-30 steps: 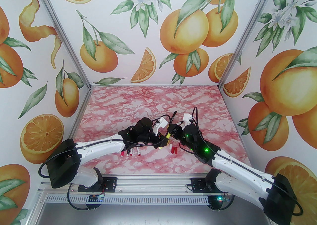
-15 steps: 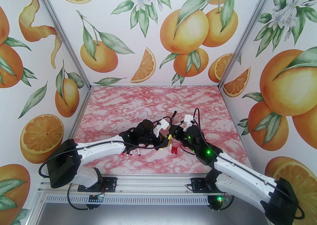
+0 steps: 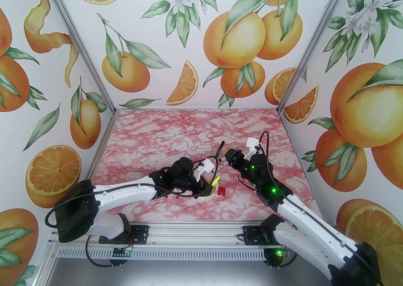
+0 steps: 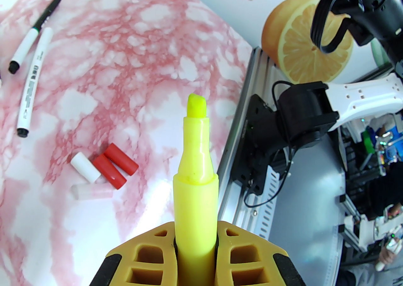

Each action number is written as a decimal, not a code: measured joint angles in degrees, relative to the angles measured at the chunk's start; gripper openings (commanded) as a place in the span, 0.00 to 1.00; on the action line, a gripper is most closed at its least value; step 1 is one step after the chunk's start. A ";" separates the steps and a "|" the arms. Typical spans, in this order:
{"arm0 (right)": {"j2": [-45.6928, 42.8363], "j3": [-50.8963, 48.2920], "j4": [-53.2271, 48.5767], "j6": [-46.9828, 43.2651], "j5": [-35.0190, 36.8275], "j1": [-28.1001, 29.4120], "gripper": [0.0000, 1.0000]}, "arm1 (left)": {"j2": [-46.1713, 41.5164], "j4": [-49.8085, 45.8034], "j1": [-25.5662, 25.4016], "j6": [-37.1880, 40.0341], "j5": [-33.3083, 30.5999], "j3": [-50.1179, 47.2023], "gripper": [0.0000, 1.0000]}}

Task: Open the pen caps

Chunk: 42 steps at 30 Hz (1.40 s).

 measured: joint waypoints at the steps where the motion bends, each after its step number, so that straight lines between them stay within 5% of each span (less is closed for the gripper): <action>1: -0.09 0.46 -0.98 -0.59 0.13 0.00 0.11 | -0.79 -0.15 0.00 -0.02 -0.44 -0.15 0.01; 10: -3.43 0.52 -17.75 -6.54 0.81 0.57 0.14 | -8.07 -0.72 1.57 -0.26 -5.46 -1.75 0.01; 18: -7.26 -7.91 -26.51 -7.06 7.30 9.75 0.16 | -11.47 -2.54 3.63 -0.28 -7.48 -2.36 0.01; 42: 0.90 -17.86 -16.00 -4.48 13.05 15.45 0.18 | -9.99 -3.13 3.78 -1.92 -8.26 -3.54 0.01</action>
